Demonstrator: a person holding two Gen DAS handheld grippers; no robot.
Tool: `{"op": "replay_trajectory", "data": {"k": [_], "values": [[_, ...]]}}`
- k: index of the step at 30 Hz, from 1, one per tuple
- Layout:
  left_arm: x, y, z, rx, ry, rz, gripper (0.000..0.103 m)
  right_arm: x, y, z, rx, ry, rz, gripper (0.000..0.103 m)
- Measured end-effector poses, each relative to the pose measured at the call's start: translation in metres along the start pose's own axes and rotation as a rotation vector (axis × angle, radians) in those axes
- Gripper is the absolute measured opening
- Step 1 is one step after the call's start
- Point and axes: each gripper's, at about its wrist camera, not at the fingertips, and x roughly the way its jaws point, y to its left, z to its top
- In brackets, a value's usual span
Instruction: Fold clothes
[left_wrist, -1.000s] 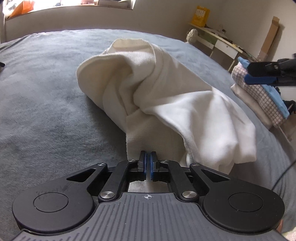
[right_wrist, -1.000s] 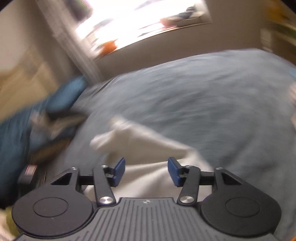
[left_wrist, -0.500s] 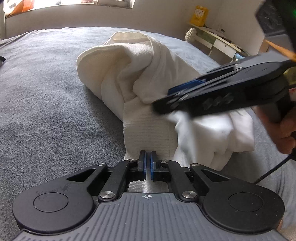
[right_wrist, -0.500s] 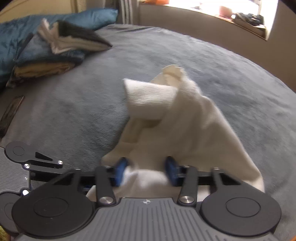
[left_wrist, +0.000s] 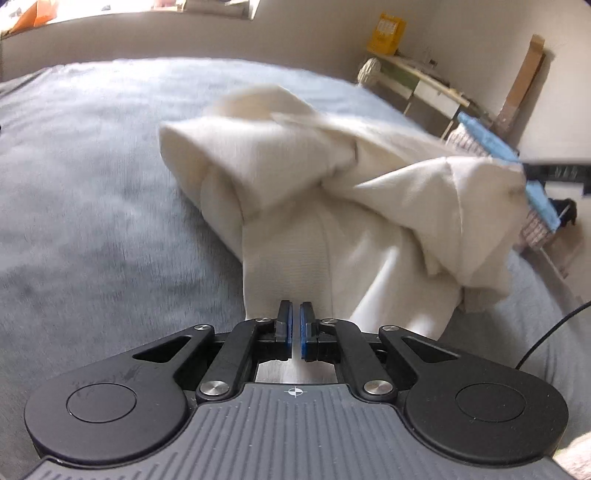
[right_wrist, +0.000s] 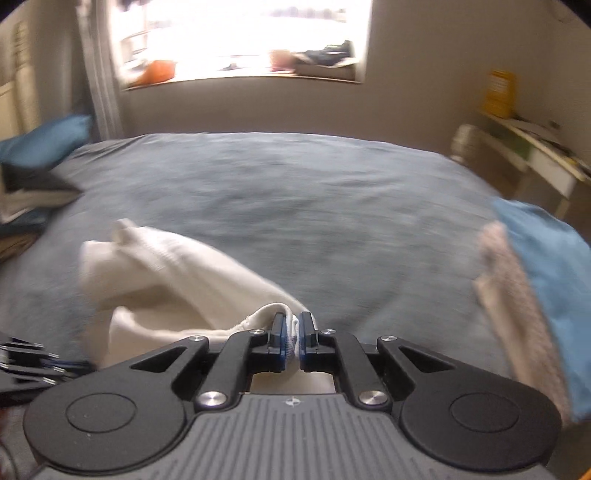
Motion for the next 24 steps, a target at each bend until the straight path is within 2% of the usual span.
{"op": "replay_trajectory", "data": {"k": [5, 8, 10, 12, 13, 18, 21, 24], "values": [[-0.019, 0.003, 0.030, 0.006, -0.107, -0.006, 0.006, -0.004, -0.036, -0.009, 0.043, -0.035, -0.083, 0.006], [-0.014, -0.007, 0.053, 0.112, -0.147, 0.067, 0.020, -0.007, -0.047, -0.012, 0.075, -0.053, -0.086, 0.006], [-0.005, -0.018, 0.068, 0.225, -0.173, 0.121, 0.032, -0.008, -0.049, -0.013, 0.092, -0.065, -0.074, 0.006], [0.011, -0.027, 0.083, 0.343, -0.183, 0.152, 0.038, -0.010, -0.049, -0.013, 0.096, -0.082, -0.062, 0.006], [0.020, -0.031, 0.090, 0.397, -0.173, 0.155, 0.041, -0.013, -0.050, -0.012, 0.094, -0.092, -0.059, 0.006], [0.064, -0.042, 0.112, 0.662, -0.060, 0.111, 0.044, -0.026, -0.056, -0.009, 0.098, -0.137, -0.035, 0.006], [0.077, -0.041, 0.122, 0.768, 0.004, 0.026, 0.047, -0.029, -0.061, -0.006, 0.096, -0.150, -0.034, 0.006], [0.087, -0.036, 0.131, 0.818, 0.075, -0.054, 0.055, -0.029, -0.068, -0.004, 0.101, -0.156, -0.029, 0.005]]}}
